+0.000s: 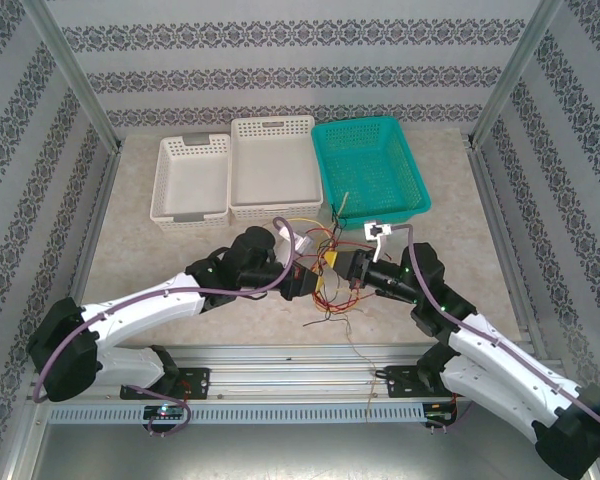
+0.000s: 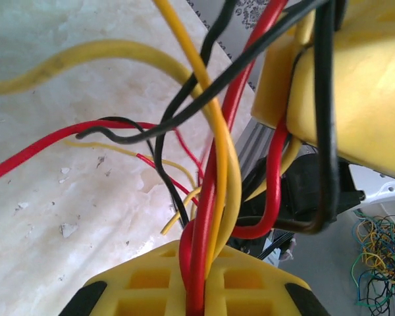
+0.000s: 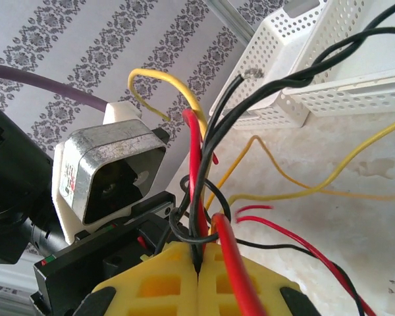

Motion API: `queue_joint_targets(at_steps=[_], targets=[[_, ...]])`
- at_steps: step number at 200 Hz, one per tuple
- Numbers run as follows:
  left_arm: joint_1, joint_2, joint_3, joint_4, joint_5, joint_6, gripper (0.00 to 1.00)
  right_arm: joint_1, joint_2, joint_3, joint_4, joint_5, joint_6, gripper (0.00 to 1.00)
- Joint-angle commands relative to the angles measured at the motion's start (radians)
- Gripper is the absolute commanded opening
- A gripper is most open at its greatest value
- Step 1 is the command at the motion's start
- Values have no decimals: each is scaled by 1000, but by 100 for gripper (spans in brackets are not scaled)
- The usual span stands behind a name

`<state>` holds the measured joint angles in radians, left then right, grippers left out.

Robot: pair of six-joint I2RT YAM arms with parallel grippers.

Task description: Untangle the cables

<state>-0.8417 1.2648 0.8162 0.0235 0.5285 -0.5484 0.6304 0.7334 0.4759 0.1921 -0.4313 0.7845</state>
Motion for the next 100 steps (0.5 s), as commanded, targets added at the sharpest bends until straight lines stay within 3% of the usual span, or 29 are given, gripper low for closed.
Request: queue_joint_targets(at_steps=[1,43,68,100], targets=[[40,-47,21,-3,-50,23,0,-10,-51,18,26,-9,6,0],[143,-186,0,-118,-58,51,0,-146,-151,-13,-155,102,12,0],[217,-268,18,-226,-22,75,0,-273,-172,-37,-237,104,34,0],[225,-302,85,-399,29,121,0,-380,-182,-55,-250,70,50,0]])
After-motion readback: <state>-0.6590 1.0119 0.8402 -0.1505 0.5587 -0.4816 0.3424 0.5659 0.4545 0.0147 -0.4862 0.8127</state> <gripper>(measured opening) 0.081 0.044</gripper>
